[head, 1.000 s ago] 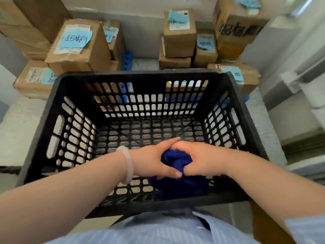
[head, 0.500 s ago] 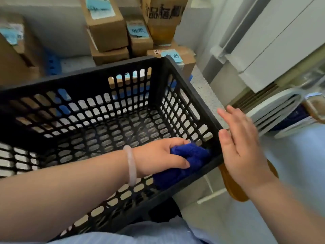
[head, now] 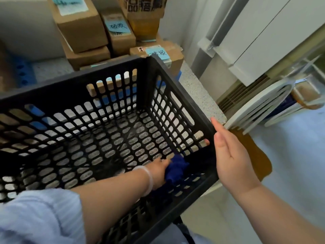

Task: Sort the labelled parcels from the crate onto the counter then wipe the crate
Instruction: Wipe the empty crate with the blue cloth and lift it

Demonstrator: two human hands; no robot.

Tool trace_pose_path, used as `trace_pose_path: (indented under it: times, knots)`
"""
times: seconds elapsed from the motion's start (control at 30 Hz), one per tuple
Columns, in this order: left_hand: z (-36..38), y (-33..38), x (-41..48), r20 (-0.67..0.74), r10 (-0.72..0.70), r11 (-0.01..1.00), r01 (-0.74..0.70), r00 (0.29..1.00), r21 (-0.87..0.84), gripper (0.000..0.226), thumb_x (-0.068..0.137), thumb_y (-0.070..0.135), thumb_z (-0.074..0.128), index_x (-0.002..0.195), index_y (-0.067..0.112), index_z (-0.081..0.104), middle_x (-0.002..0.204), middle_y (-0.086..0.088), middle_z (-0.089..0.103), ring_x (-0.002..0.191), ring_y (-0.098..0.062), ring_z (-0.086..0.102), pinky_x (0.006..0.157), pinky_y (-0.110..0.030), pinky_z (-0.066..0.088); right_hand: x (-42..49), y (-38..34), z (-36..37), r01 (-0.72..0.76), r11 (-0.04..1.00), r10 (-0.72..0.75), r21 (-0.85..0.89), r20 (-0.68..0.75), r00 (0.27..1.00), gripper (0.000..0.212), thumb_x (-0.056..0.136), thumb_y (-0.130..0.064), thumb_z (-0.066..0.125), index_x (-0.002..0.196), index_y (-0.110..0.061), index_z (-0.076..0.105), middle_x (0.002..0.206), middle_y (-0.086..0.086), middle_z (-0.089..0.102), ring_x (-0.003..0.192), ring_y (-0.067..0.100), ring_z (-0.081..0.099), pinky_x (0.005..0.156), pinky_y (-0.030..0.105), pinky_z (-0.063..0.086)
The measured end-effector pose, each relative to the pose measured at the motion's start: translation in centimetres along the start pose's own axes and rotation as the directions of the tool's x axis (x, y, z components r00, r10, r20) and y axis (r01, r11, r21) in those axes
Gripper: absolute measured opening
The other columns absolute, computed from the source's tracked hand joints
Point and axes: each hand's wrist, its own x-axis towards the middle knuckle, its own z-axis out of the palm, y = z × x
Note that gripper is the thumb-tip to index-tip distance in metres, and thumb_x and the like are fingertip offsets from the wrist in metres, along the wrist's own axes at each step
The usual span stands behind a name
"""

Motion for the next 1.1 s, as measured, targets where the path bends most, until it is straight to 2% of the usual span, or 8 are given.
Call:
trace_pose_path:
  times: [0.13,0.27,0.53,0.7,0.8,0.87,1.0,1.1]
  knots:
    - [0.9,-1.0,0.9,0.01,-0.063,0.998,0.063,0.998,0.013,0.055,0.091,0.031,0.062,0.139,0.035,0.036,0.135,-0.003,0.045,0.122,-0.024,0.051,0.104,-0.039,0.044,0.7,-0.2,0.1,0.001,1.0,-0.002,-0.01,-0.008,1.0,0.054,0.094,-0.054,0.021,0.146,-0.043,0.028,0.11,-0.052,0.029,0.102,-0.041,0.027,0.082,-0.012,0.018]
    - [-0.9,0.2,0.4,0.035,-0.043,0.944,0.052,0.998,-0.327,0.038,0.095,0.017,0.053,0.13,0.032,0.05,0.124,-0.001,0.059,0.112,-0.02,0.058,0.1,-0.035,0.046,0.6,-0.2,0.1,0.02,1.0,-0.02,0.012,-0.009,1.0,0.055,0.097,-0.052,0.022,0.149,-0.036,0.031,0.113,-0.049,0.031,0.104,-0.039,0.029,0.084,-0.011,0.018]
    - [-6.8,6.3,-5.4,-0.127,0.344,0.725,-0.349,0.93,-0.594,0.032,0.093,-0.002,0.052,0.118,0.016,0.059,0.109,-0.005,0.065,0.098,-0.012,0.062,0.084,-0.019,0.05,0.6,0.0,0.1,0.033,0.998,-0.032,0.059,-0.012,0.999,0.067,0.087,-0.078,0.011,0.145,-0.048,0.027,0.13,-0.044,0.034,0.125,-0.027,0.027,0.096,-0.007,0.016]
    - [-8.0,7.0,-7.4,-0.178,0.447,0.836,-0.481,0.876,-0.264,0.037,0.092,-0.001,0.053,0.124,0.017,0.057,0.114,0.004,0.057,0.097,0.006,0.052,0.083,-0.004,0.034,0.7,-0.5,0.0,0.014,0.997,-0.013,0.071,-0.016,1.0,0.065,0.088,-0.078,0.012,0.145,-0.051,0.026,0.145,-0.029,0.037,0.133,-0.02,0.024,0.105,0.005,0.014]
    - [-6.4,4.5,-6.2,-0.049,0.271,0.962,-0.269,0.961,0.038,0.044,0.094,0.014,0.053,0.133,0.032,0.047,0.128,-0.001,0.05,0.116,-0.017,0.051,0.101,-0.028,0.038,0.8,-1.4,-0.5,-0.014,1.0,0.014,-0.021,0.029,0.999,0.061,0.092,-0.066,0.016,0.15,-0.047,0.022,0.154,-0.021,0.028,0.136,-0.012,0.016,0.114,0.02,0.012]
    - [-5.6,2.5,-6.0,0.041,0.112,0.991,-0.115,0.993,0.073,0.044,0.094,0.019,0.053,0.132,0.039,0.046,0.13,0.002,0.051,0.116,-0.019,0.054,0.101,-0.042,0.045,0.9,-2.1,-0.8,-0.017,0.991,0.026,-0.129,0.068,0.997,0.065,0.089,-0.062,0.019,0.152,-0.045,0.017,0.158,-0.018,0.022,0.14,-0.005,0.012,0.115,0.028,0.011]
    - [-7.8,0.7,-9.0,0.0,-0.037,0.923,0.034,0.999,-0.384,0.039,0.094,0.02,0.056,0.125,0.044,0.052,0.119,0.008,0.059,0.105,-0.011,0.063,0.094,-0.036,0.052,1.1,-3.7,-1.0,0.038,0.941,-0.008,-0.337,0.089,0.996,0.07,0.087,-0.066,0.017,0.153,-0.042,0.012,0.161,-0.012,0.019,0.149,0.01,0.012,0.121,0.038,0.015]
    - [-10.9,0.5,-12.5,-0.134,-0.023,0.754,-0.07,0.991,-0.653,0.037,0.092,0.019,0.062,0.118,0.044,0.056,0.112,0.004,0.067,0.097,-0.011,0.069,0.086,-0.033,0.056,1.0,-6.2,0.0,0.217,0.915,-0.179,-0.34,0.14,0.974,0.063,0.091,-0.06,0.03,0.151,-0.042,0.019,0.159,-0.016,0.019,0.147,0.006,0.012,0.12,0.039,0.022]
